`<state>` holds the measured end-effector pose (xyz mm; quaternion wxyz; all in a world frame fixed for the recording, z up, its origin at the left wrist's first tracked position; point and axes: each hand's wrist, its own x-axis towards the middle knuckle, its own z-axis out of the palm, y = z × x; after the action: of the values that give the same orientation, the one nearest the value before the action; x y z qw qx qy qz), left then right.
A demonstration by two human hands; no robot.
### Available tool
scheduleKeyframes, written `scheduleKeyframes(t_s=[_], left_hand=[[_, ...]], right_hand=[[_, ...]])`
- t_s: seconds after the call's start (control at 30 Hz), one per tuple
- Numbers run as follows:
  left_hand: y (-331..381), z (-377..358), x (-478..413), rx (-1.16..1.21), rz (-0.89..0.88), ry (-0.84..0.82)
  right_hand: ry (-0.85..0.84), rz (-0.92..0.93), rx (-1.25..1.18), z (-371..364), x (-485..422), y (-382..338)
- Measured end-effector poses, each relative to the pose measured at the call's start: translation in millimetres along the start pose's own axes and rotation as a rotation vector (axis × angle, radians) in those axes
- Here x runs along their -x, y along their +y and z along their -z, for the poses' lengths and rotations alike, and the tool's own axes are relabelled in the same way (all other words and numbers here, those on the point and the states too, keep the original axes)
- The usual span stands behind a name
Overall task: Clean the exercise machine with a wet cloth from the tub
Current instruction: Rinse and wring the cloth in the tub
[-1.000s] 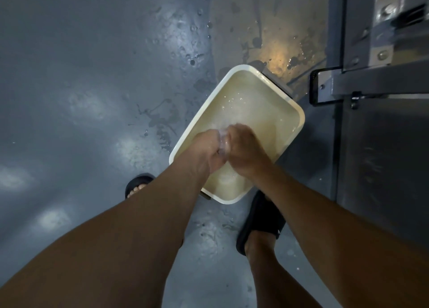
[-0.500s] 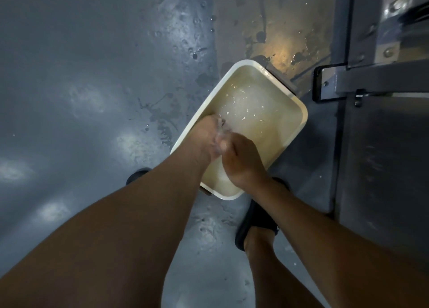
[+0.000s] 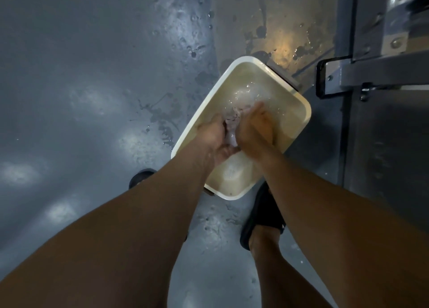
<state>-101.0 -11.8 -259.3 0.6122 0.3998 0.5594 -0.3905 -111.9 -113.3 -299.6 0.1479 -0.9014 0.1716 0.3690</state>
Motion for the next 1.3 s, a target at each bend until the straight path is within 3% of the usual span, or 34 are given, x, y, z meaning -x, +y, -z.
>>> scheduleKeyframes(t_s=[0.07, 0.13, 0.27, 0.37, 0.47, 0.57, 0.67, 0.73, 0.83, 0.9, 0.97, 1.07, 1.2, 1.3], left_hand=[[-1.7, -3.5, -3.4, -0.007, -0.023, 0.016], [1.4, -5.8, -2.8, -0.027, -0.033, 0.020], [10.5, 3.2, -3.9, -0.203, -0.015, 0.036], [9.1, 8.1, -1.2, -0.248, -0.015, 0.003], [-0.1, 6.1, 5.4, -0.246, 0.026, -0.027], [-8.3, 10.0, 4.3, -0.205, -0.035, -0.006], [-10.0, 6.5, 7.4, -0.093, 0.023, 0.005], [-12.7, 8.0, 12.8, -0.245, -0.016, 0.046], [-15.5, 12.8, 24.7, -0.675, -0.194, 0.109], [-13.1, 16.4, 39.4, -0.977, -0.361, 0.086], [-11.0, 22.4, 49.8, -1.130, -0.495, 0.038], [-10.4, 24.2, 80.2, -1.120, -0.562, 0.008], [-12.3, 19.4, 130.6, -0.847, -0.482, -0.086], [-14.9, 10.0, 160.1, -0.675, -0.409, -0.186]], right_hand=[[-0.141, 0.157, -0.263, -0.2, 14.8, -6.7], [-0.142, 0.237, -0.489, 10.9, 39.7, -14.1], [0.010, 0.420, -0.567, 23.8, 81.6, -11.5], [0.141, 0.649, -0.425, 13.0, 89.7, 3.4], [0.195, 0.534, -0.321, 10.3, 73.9, 6.8], [0.319, 0.535, -0.077, 15.8, 49.6, 1.6], [0.213, 0.173, -0.001, 20.9, 23.7, -1.1], [0.120, -0.027, -0.046, 19.0, 16.2, 1.8], [-0.132, 0.138, -0.179, 21.5, 32.5, -1.1], [-0.142, 0.207, -0.341, 32.4, 54.4, -2.4], [-0.162, 0.161, -0.518, 54.5, 76.4, -3.6], [-0.311, 0.054, -0.622, 89.7, 97.7, 6.0], [-0.359, -0.246, -0.932, 112.7, 115.3, 6.2], [-0.446, -0.330, -1.195, 118.5, 122.3, 2.5]])
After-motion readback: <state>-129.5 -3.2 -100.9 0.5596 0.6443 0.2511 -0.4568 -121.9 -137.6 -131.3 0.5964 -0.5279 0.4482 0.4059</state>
